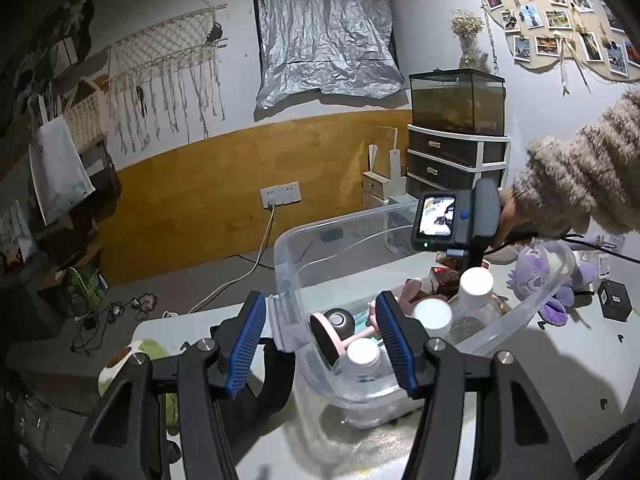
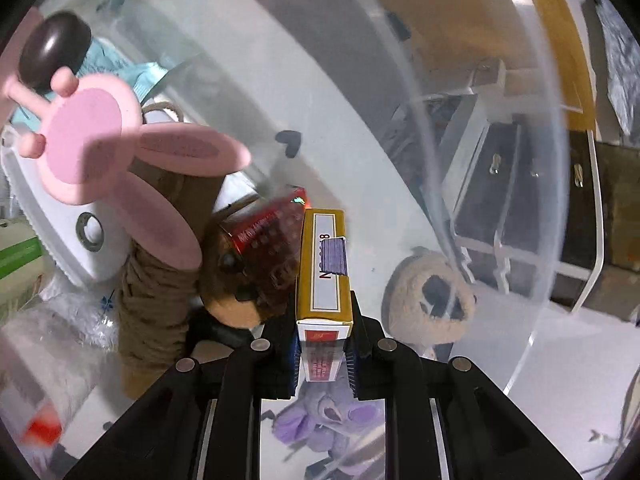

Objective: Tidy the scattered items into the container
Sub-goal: 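Carry the card box with the right tool over the clear box, then lower the card box into the clear box and open the right tool, then withdraw the right tool up out of the clear box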

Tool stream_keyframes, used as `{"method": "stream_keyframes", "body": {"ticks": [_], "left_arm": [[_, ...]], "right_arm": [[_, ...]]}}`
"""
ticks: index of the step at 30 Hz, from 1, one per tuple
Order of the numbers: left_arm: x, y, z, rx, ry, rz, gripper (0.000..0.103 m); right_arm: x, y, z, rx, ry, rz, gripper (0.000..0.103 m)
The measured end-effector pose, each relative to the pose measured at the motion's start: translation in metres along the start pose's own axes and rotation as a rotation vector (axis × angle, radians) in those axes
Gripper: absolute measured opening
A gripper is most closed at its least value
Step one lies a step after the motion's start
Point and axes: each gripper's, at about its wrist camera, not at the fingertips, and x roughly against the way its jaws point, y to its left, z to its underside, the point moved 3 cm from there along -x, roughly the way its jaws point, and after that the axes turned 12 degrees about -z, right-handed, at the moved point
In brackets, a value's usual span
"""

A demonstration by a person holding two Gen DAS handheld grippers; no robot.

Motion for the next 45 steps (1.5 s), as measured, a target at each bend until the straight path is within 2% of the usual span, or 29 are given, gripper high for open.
{"method": "stream_keyframes", "body": {"ticks": [2, 4, 5, 6, 7, 11, 14, 15, 17, 19, 21, 26, 31, 32, 33, 35, 38, 39, 40, 41, 42, 45], "left_arm": [[-0.002, 0.004, 0.002, 0.008, 0.005, 0.002, 0.058], [-0.003, 0.007, 0.005, 0.015, 0.012, 0.004, 0.058], [-0.004, 0.008, 0.007, 0.019, 0.015, 0.005, 0.058], [-0.006, 0.010, 0.008, 0.024, 0.022, 0.007, 0.058], [-0.007, 0.011, 0.010, 0.028, 0.027, 0.007, 0.058], [-0.009, 0.015, 0.013, 0.045, 0.039, 0.007, 0.058], [-0.010, 0.015, 0.013, 0.049, 0.041, 0.006, 0.058], [-0.010, 0.015, 0.013, 0.051, 0.041, 0.007, 0.058], [-0.010, 0.013, 0.013, 0.052, 0.043, 0.009, 0.058], [-0.011, 0.011, 0.013, 0.051, 0.046, 0.011, 0.058], [-0.011, 0.008, 0.013, 0.048, 0.049, 0.013, 0.058], [-0.010, 0.003, 0.013, 0.036, 0.054, 0.017, 0.058], [-0.009, 0.000, 0.011, 0.047, 0.067, 0.035, 0.058], [-0.009, 0.000, 0.010, 0.050, 0.069, 0.039, 0.060], [-0.008, -0.001, 0.009, 0.053, 0.070, 0.040, 0.071], [-0.002, -0.002, 0.007, 0.058, 0.047, 0.022, 0.088], [0.004, -0.005, 0.002, 0.051, 0.026, 0.018, 0.093], [0.006, -0.006, 0.001, 0.048, 0.026, 0.013, 0.098], [0.007, -0.007, 0.001, 0.051, 0.026, 0.005, 0.101], [0.008, -0.007, 0.000, 0.060, 0.028, -0.003, 0.103], [0.009, -0.007, -0.002, 0.069, 0.029, -0.010, 0.103], [0.013, -0.005, -0.004, 0.116, 0.049, -0.004, 0.103]], "right_arm": [[-0.003, 0.006, -0.003, 0.022, 0.010, -0.014, 0.020], [-0.004, 0.011, -0.006, 0.033, 0.013, -0.043, 0.027], [-0.002, 0.011, -0.007, 0.027, 0.011, -0.064, 0.037], [0.001, 0.010, -0.007, 0.019, 0.010, -0.086, 0.053], [0.006, 0.009, -0.007, 0.013, 0.001, -0.110, 0.059], [0.030, -0.005, -0.002, -0.017, -0.071, -0.187, 0.061], [0.045, -0.014, 0.004, -0.042, -0.117, -0.264, 0.059], [0.046, -0.013, 0.008, -0.052, -0.111, -0.320, 0.040], [0.045, -0.009, 0.016, -0.070, -0.095, -0.441, 0.019], [0.038, 0.005, 0.021, -0.042, -0.056, -0.474, 0.018], [0.028, 0.017, 0.025, -0.003, -0.027, -0.447, 0.018], [0.015, 0.009, 0.032, -0.097, -0.032, -0.451, 0.018], [0.035, -0.014, 0.041, -0.212, -0.127, -0.502, 0.018], [0.046, -0.022, 0.046, -0.247, -0.171, -0.517, 0.018], [0.058, -0.031, 0.052, -0.285, -0.219, -0.532, 0.018], [0.082, -0.048, 0.063, -0.361, -0.316, -0.561, 0.018], [0.110, -0.065, 0.087, -0.445, -0.447, -0.588, 0.018], [0.118, -0.068, 0.095, -0.468, -0.488, -0.593, 0.024], [0.129, -0.067, 0.106, -0.483, -0.540, -0.595, 0.035], [0.137, -0.066, 0.114, -0.503, -0.590, -0.592, 0.073], [0.144, -0.065, 0.123, -0.524, -0.640, -0.587, 0.100], [0.157, -0.061, 0.143, -0.575, -0.743, -0.593, 0.100]]}}
